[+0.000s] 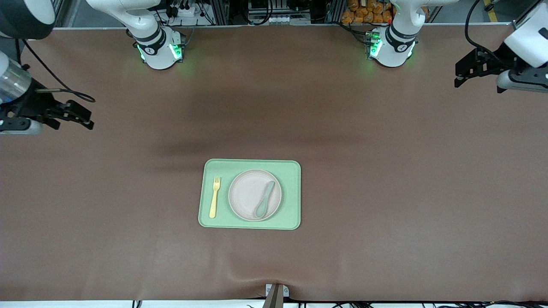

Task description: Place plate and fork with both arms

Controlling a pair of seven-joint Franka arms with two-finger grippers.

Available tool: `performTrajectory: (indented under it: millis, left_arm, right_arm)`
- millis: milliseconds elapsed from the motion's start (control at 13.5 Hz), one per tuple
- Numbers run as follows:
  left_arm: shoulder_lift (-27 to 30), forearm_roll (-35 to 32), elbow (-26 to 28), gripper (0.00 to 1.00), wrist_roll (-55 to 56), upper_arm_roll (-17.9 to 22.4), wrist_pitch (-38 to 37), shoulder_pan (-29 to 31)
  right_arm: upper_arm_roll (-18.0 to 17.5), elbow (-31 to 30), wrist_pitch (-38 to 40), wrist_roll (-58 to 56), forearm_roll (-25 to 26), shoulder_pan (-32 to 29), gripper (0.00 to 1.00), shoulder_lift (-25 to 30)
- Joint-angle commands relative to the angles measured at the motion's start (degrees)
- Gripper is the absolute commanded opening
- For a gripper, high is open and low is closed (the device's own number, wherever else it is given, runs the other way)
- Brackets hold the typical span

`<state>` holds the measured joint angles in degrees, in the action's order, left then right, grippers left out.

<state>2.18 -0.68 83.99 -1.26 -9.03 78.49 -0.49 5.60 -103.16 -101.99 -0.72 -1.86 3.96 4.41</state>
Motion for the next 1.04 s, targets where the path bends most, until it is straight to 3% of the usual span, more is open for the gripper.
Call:
performTrajectory:
  millis: [0,296,961]
  left_arm:
    - [0.3,-1.1,-0.4,1.00,-0.8,-1.0,-1.3,-0.1]
    - [0.3,-0.9,-0.4,1.00,-0.2,1.5,-1.3,-3.9]
    - [0.5,-0.5,-0.4,1.00,-0.7,0.3,-1.3,-0.7]
  right_arm:
    - [-1.1,2.8,-0.1,-2.0,0.8,-1.9,1.00,-0.4]
    - [-1.4,8.7,3.1,-2.1,0.8,-1.1,1.00,-2.0]
    - [-1.5,9.7,4.3,-10.0,0.2,-2.3,1.00,-2.3]
